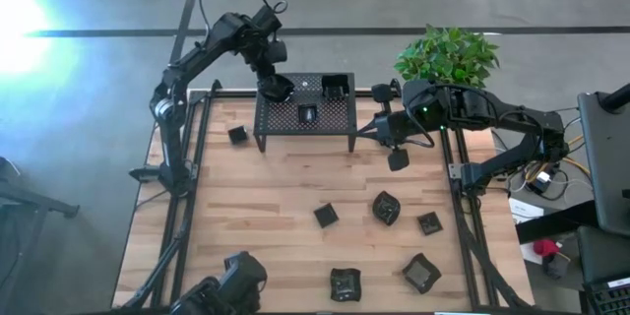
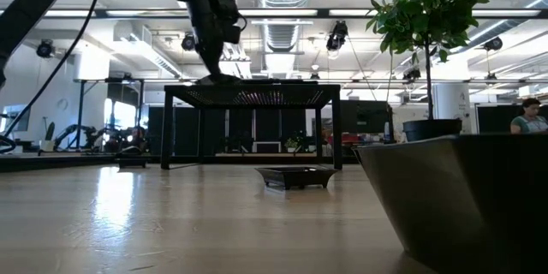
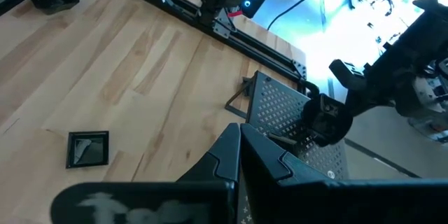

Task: Pick & Place Mini shaped plates
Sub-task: Put the leaf shaped plate on top of the leaf shaped plate on the shelf

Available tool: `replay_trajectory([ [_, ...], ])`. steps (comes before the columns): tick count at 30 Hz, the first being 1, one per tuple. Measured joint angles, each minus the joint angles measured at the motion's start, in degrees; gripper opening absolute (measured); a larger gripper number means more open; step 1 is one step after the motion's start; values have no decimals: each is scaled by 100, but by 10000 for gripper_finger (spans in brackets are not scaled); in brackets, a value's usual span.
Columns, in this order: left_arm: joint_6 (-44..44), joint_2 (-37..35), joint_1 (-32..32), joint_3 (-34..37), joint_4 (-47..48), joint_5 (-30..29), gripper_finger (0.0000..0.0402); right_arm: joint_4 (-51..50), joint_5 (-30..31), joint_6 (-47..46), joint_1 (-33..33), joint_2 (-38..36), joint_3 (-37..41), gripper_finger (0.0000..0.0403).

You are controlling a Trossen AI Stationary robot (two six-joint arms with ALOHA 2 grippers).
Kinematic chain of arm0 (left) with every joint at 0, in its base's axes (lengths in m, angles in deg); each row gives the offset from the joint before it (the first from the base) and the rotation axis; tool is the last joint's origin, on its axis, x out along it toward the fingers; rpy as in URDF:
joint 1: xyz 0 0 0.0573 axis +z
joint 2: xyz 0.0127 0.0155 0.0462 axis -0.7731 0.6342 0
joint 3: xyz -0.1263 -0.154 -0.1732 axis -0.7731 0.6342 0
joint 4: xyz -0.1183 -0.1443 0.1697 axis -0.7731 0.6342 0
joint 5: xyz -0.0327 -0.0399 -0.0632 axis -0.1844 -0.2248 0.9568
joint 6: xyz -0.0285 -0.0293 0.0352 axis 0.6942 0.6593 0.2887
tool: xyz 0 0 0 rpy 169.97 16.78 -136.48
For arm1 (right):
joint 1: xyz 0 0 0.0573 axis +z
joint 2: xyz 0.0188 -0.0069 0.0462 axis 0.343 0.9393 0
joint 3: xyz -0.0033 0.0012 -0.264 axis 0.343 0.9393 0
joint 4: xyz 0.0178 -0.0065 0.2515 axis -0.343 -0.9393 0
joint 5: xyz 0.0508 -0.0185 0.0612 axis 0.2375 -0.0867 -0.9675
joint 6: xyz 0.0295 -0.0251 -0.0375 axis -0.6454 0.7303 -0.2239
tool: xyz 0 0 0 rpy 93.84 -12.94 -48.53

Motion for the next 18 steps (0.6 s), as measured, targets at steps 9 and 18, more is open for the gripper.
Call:
replay_trajectory([
  [9, 197, -8, -12, 0, -78, -61, 0, 1, 0, -13, -1, 0, 0, 8],
  [18, 310, -8, -14, 0, -114, -63, 15, 6, 0, -37, -2, 0, 0, 8],
])
